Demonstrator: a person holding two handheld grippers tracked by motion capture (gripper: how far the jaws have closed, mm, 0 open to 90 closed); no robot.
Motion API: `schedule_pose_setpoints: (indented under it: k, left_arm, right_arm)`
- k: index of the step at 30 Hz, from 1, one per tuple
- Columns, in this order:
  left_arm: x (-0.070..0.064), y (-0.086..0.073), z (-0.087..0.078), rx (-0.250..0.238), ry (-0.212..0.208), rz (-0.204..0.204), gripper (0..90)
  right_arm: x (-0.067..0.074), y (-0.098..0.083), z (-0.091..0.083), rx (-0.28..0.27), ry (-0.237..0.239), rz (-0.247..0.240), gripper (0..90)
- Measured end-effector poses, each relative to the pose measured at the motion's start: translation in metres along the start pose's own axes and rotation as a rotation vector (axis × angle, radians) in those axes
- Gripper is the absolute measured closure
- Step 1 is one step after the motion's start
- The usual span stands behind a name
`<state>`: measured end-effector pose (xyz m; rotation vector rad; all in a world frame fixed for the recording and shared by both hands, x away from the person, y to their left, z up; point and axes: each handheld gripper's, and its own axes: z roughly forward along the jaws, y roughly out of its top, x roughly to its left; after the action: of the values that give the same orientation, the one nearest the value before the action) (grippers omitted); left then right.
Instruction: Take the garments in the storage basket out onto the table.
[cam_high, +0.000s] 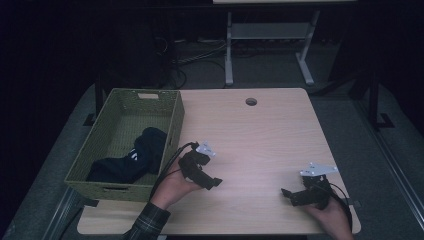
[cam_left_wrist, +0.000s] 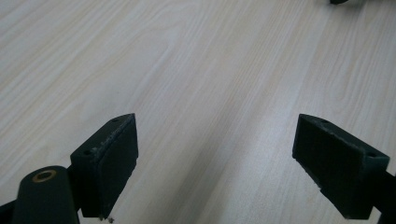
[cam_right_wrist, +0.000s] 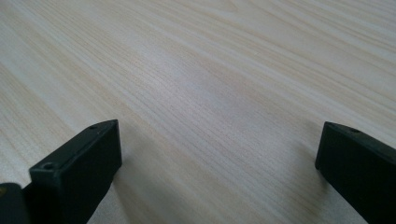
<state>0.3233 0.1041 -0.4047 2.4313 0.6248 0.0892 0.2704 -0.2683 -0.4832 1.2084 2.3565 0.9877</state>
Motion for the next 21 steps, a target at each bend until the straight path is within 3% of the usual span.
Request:
schedule_pose_setpoints:
  k: [2,16,21]
  left_arm:
    - [0.000,0.003,-0.005,-0.026,-0.014,0.003,14.0]
    - [0.006,0.009,-0.024,-0.088,-0.004,0.022,14.3]
    - [0.007,0.011,-0.027,-0.085,-0.007,0.039,14.3]
  right_arm:
    - [0.000,0.000,0.000,0.000,0.002,0.000,0.1]
    - [0.000,0.000,0.000,0.000,0.002,0.000,0.0]
    - [0.000,0.000,0.000,-0.001,0.002,-0.002,0.1]
